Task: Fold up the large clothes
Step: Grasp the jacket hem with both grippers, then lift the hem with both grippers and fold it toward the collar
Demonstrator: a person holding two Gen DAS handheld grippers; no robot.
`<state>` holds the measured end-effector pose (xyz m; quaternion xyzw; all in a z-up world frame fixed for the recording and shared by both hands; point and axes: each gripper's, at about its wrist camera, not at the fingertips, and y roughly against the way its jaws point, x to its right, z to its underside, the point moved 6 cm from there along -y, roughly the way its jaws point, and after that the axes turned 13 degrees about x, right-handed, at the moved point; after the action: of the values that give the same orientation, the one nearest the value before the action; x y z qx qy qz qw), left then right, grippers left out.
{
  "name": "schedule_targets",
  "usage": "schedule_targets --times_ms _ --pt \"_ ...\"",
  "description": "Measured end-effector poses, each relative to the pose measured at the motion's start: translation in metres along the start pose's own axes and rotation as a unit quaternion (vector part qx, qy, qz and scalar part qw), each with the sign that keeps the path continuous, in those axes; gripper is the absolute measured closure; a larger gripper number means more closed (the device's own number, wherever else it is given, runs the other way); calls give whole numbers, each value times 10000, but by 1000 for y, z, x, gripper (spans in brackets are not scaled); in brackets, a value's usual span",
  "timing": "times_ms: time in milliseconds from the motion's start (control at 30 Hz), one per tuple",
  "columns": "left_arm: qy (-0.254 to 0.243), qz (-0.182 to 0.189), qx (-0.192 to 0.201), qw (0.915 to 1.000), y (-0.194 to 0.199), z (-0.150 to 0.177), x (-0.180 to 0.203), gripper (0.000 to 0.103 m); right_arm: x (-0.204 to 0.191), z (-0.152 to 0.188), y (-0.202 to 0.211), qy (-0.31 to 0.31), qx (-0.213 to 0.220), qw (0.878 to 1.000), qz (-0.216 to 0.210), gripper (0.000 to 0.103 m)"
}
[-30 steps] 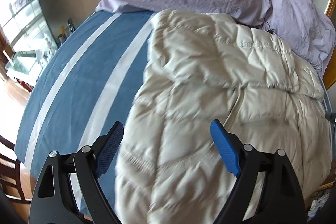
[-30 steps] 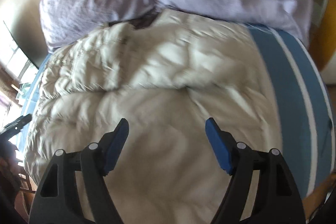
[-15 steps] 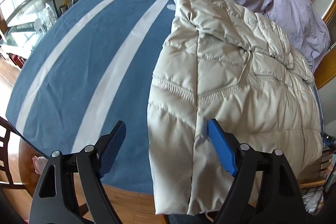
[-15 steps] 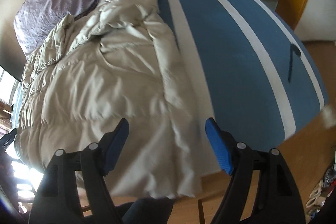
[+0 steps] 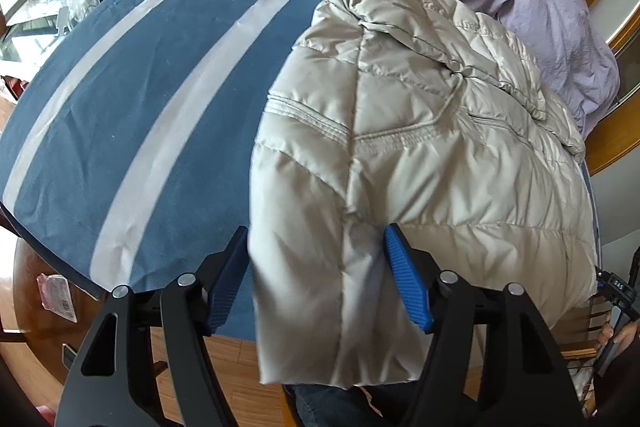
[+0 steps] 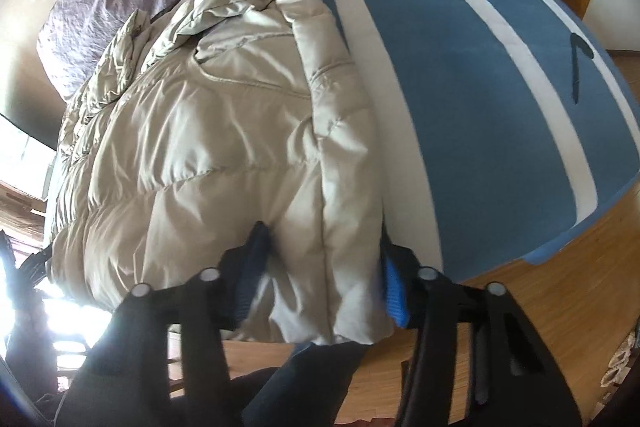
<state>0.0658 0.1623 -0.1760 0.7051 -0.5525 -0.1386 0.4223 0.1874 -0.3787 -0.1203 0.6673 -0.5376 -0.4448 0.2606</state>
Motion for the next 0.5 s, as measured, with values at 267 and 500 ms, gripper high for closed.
schedule_targets --times_ms 267,500 --pt "161 157 11 9997 1 7 10 46 -5 4 1 -248 0 9992 -312 70" --pt "421 283 60 9987 4 10 8 61 0 8 3 -588 18 9971 -488 79"
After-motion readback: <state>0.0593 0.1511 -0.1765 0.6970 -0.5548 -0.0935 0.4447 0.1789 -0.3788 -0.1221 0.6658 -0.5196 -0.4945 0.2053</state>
